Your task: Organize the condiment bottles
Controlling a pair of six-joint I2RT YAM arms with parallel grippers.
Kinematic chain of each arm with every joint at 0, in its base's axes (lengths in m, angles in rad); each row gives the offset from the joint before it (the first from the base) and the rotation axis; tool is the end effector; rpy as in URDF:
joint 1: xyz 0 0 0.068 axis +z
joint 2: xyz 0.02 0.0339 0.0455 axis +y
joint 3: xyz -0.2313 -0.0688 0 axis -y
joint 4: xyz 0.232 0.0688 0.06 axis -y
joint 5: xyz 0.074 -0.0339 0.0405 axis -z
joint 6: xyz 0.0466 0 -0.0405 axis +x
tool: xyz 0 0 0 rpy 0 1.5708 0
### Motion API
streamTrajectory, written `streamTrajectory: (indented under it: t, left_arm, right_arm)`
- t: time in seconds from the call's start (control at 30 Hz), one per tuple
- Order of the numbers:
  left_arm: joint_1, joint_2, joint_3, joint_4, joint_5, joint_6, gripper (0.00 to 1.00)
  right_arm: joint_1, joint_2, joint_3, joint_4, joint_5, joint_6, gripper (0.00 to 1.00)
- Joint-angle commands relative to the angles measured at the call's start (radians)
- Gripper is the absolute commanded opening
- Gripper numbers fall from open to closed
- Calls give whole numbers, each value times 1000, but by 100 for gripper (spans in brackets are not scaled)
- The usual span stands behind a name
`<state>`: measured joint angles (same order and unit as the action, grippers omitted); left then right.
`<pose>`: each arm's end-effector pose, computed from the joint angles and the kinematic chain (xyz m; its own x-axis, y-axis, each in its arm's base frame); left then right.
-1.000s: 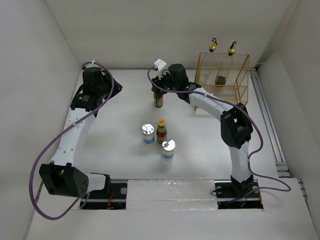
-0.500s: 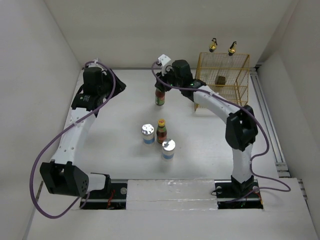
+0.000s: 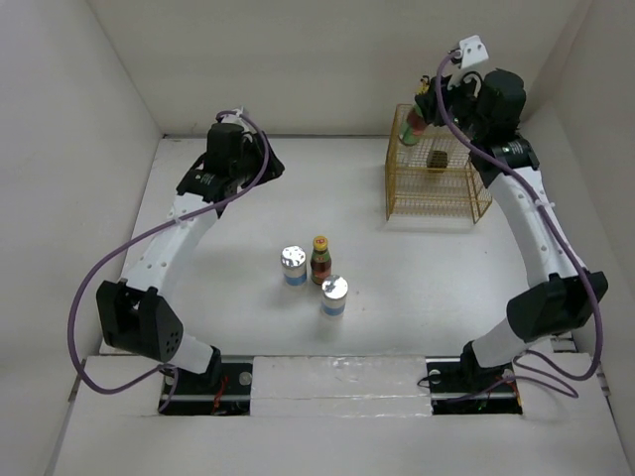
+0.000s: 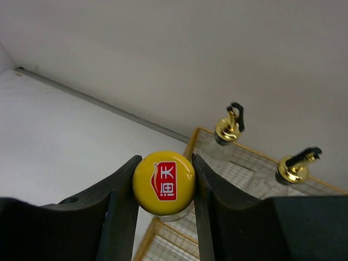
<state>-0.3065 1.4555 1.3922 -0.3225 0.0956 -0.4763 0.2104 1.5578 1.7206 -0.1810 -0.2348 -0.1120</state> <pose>0.3231 -0.1069 0.3432 -0.4952 -0.3220 -0.8069 0.1774 0.8718 -0.4567 0.3454 0.0848 0.4394 0.0304 -0.1047 -0.9940 -0.4299 0.8965 -0.1075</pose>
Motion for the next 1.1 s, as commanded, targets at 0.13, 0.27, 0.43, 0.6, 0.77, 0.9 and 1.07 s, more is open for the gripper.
streamTrajectory:
  t: [0.13, 0.27, 0.43, 0.6, 0.77, 0.9, 1.07]
  left_arm:
    - [9, 0, 47, 39, 38, 10, 49]
    - [9, 9, 37, 48, 49, 10, 49]
    - [9, 9, 18, 48, 58, 10, 49]
    - [9, 9, -4, 57, 67, 10, 49]
    - [9, 9, -4, 57, 67, 10, 49]
    - [9, 0, -13, 57, 67, 10, 49]
    - [9, 0, -13, 48, 67, 1, 49]
  right_arm:
    - [-98, 33, 39, 21, -37, 12, 0]
    - [-121, 54, 59, 21, -37, 12, 0]
    - [-131, 76, 44, 44, -15, 12, 0]
    - [-118, 108, -15, 84, 3, 12, 0]
    - [-97, 145, -76, 95, 49, 3, 0]
    - [-86, 174, -130, 126, 69, 3, 0]
    - [-77, 195, -171, 126, 69, 3, 12]
